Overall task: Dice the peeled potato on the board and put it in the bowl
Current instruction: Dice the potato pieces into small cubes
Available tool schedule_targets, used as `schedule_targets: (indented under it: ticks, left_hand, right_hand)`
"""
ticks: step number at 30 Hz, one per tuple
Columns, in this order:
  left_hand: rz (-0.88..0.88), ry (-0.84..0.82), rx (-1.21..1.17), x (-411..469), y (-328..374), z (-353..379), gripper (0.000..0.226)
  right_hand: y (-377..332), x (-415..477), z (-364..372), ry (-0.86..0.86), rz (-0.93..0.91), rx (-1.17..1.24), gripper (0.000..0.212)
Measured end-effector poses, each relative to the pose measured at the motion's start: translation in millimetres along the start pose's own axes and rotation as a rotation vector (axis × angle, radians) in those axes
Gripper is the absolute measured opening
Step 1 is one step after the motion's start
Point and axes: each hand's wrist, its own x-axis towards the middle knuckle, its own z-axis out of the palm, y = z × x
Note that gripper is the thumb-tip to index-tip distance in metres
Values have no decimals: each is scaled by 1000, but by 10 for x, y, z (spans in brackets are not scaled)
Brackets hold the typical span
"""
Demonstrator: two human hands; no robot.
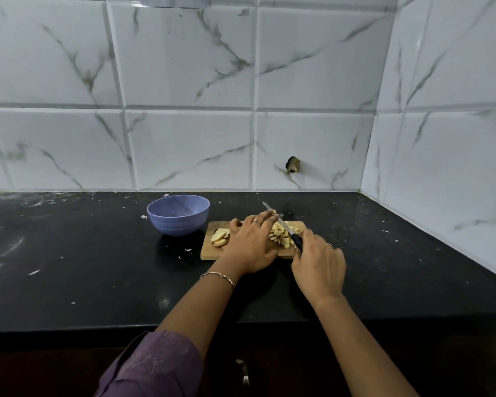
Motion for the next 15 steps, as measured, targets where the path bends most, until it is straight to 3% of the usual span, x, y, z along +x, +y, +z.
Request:
schedule_targets:
  ticks: [11,15]
  left_hand:
    - [76,-60,114,211,96,-4,53]
    - [-6,-52,36,305,93,-8,66]
  right_hand:
    - [2,7,38,-21,-29,-35,16]
    - [6,16,76,0,-24,-32,17]
